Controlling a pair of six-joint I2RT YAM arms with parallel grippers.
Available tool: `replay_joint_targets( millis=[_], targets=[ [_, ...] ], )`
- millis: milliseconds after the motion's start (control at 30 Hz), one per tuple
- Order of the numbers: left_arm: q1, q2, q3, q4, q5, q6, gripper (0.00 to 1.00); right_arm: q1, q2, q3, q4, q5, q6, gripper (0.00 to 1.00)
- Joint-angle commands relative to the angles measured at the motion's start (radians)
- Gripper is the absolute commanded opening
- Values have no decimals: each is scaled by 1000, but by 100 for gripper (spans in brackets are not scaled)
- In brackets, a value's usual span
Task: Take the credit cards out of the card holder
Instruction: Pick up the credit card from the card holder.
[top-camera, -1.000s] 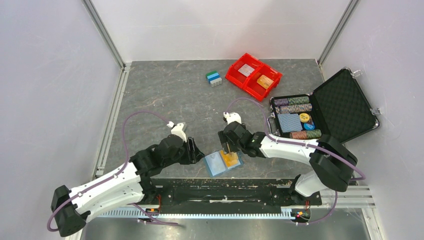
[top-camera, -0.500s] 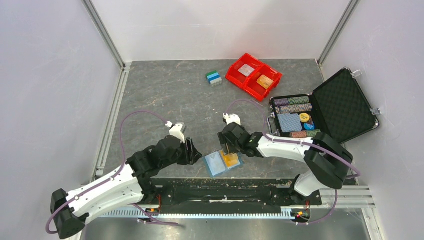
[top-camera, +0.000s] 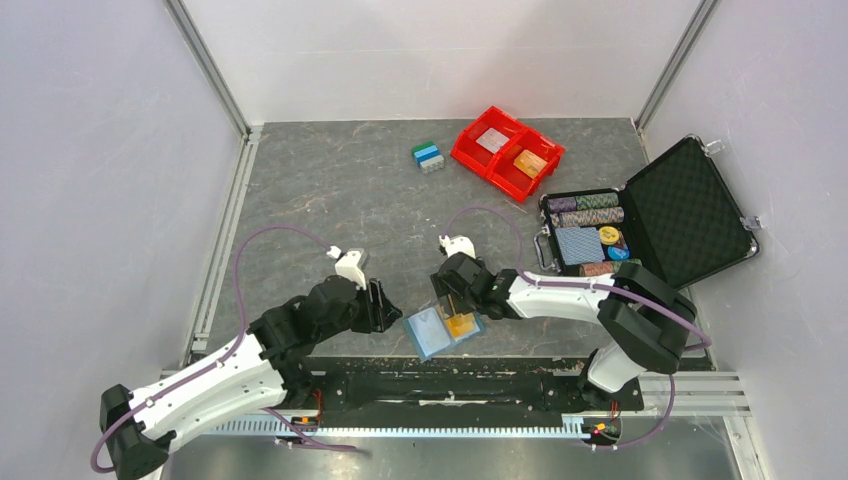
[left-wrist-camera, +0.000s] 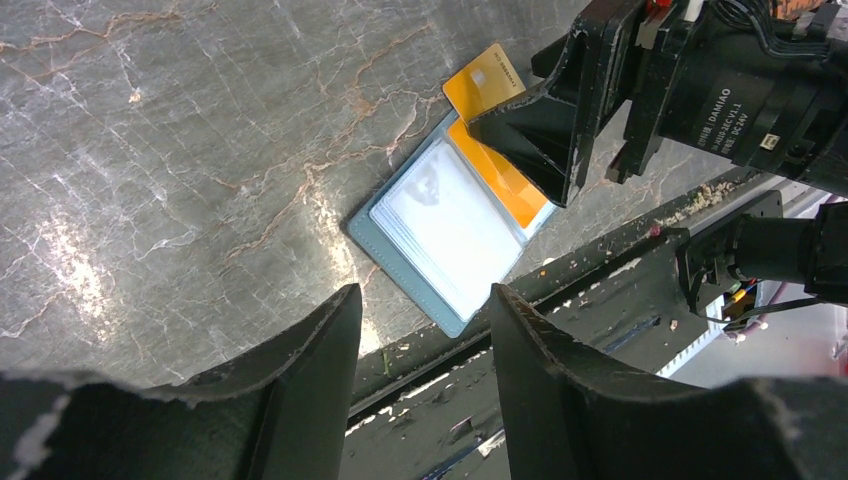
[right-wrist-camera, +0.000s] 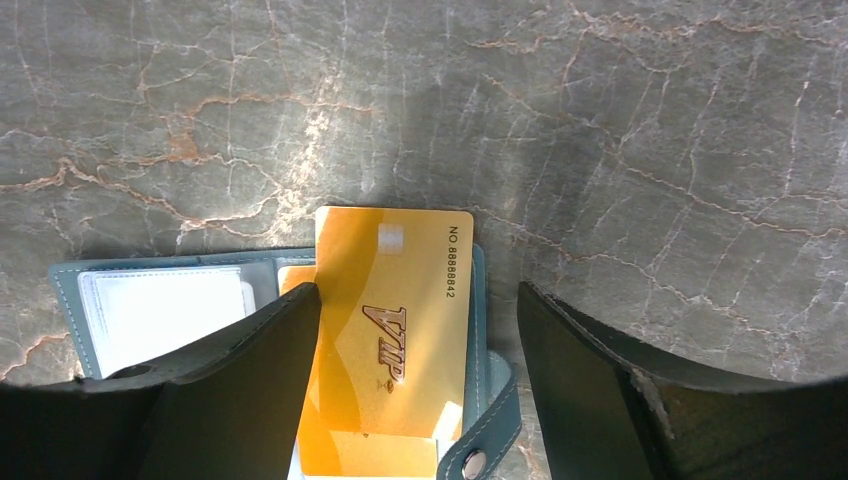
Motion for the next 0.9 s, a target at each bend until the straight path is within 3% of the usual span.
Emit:
replay_joint_targets(
  millis=[0, 367, 867],
  targets=[
    [2, -23, -16, 8, -12, -20, 58, 20, -6, -6, 14, 18, 15, 75],
    [2, 17, -28, 31, -10, -32, 58, 27, -53, 43, -15, 38, -14, 73],
    [3, 5, -51, 31, -19, -42, 58, 28, 72, 123, -28, 62, 0, 78]
  ],
)
